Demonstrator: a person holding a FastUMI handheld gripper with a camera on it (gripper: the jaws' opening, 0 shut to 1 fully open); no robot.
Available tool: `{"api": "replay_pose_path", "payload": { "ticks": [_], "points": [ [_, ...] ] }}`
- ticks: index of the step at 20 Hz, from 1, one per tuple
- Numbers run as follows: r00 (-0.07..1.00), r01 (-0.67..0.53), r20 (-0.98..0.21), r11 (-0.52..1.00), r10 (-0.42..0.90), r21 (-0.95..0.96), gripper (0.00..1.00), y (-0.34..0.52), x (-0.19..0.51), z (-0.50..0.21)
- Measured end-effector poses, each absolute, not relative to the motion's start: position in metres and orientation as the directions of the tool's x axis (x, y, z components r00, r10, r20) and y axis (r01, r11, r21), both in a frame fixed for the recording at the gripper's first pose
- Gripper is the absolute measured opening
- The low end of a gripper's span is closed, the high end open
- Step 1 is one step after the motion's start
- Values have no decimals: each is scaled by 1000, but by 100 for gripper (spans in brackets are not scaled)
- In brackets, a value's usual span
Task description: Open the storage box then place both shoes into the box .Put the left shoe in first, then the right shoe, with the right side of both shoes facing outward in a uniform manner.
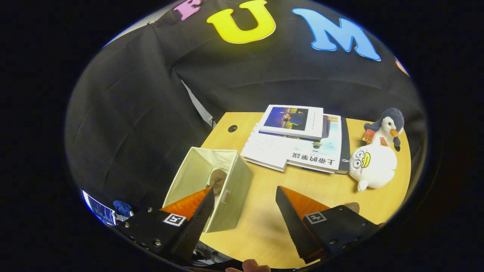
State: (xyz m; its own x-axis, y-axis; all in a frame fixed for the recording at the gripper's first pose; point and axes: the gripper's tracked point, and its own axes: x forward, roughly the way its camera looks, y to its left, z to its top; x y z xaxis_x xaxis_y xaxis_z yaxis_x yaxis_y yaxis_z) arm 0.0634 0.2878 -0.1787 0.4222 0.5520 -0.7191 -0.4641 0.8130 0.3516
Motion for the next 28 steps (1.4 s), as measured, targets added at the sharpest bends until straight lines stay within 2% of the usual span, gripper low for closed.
{"api": "replay_pose_path", "payload": {
  "ticks": [9,16,22,28],
  "points": [
    [519,-406,-718,873,464,271,99,199,71,-193],
    [551,-338,-743,916,379,217,99,133,64,-214],
    [616,-272,-714,941,333,204,99,83,60,-223],
    [613,-206,-739,959,280,193,99,39,47,-248]
  ]
}}
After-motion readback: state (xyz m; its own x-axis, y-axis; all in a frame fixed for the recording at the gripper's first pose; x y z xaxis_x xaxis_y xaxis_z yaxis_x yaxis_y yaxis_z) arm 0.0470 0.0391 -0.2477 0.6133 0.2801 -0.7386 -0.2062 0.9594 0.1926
